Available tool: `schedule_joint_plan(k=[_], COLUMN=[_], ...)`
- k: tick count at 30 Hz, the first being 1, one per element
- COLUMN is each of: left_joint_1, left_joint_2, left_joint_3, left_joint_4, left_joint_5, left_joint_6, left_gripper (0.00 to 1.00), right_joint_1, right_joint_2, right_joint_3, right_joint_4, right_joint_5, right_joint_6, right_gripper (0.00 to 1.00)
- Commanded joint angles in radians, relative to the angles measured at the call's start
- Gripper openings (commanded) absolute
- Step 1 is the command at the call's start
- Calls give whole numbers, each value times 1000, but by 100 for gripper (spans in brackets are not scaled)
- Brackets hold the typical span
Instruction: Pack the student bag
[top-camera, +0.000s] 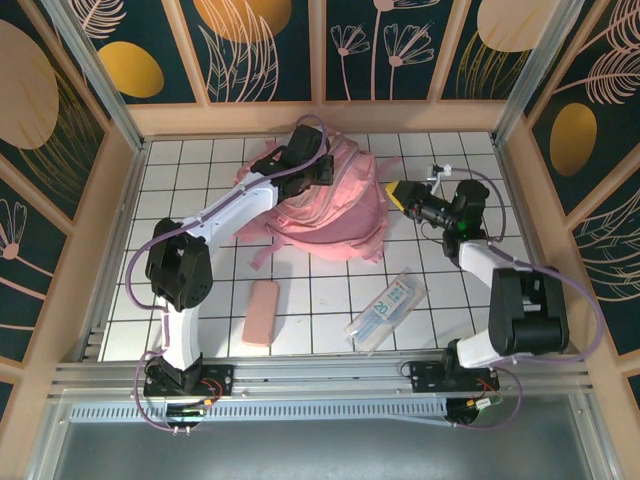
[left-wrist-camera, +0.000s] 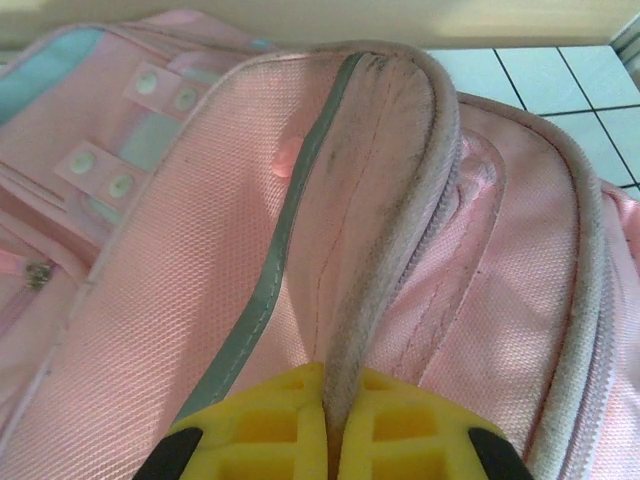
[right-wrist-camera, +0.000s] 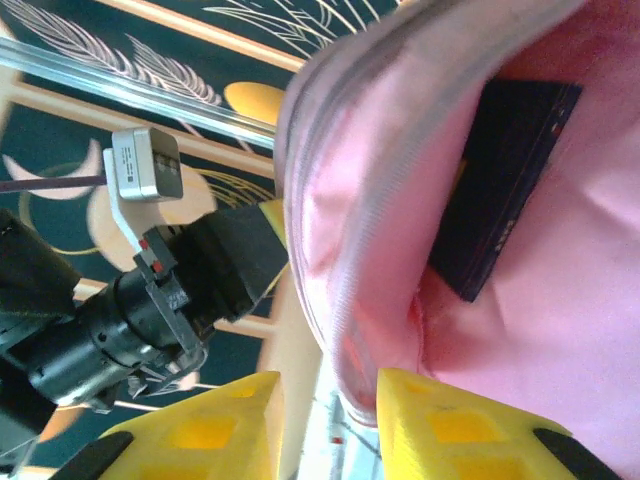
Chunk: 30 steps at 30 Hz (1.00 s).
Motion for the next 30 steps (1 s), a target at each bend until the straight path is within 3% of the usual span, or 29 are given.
schedule_joint_plan(k=[1,4,9,11,13,16,18,24,26,30], left_joint_1=[9,9,10,10,10,28,48,185,245,357], left_joint_2=[-68,-64,-30,-5,28,31,-37,-400,-459,-496], left_joint_3=[-61,-84,-78,-87,-56,13,-39,-454,-571,-811], left_joint_4=[92,104,150,198,177,32,-9,33,21,128], left_joint_5=[50,50,177,275,312,291,265,238,264,438], left_joint_6=[-35,-38,-60,-28,24,53,42,-100,-128,-159], left_gripper=[0,0,0,18,51,65,66,69,66,44], right_joint_1=[60,159,324,341,343,349,362,452,519,624], right_joint_2=[-69,-66,-20,-22,-49,-48,-25,134,212,385], right_joint_3=[132,314,512,523,487,450,450,597,679,845], right_joint_4=[-595,-885,-1107,-1137,-1122,-1100,-1093,-1106,-1130,-1196], right_joint_5=[191,400,658,688,703,674,669,647,701,802], right_joint_6=[-405,-540,-642,-640,-622,-647,-707,-941,-986,-1037], right_gripper=[34,41,45,45,44,45,45,46,47,50])
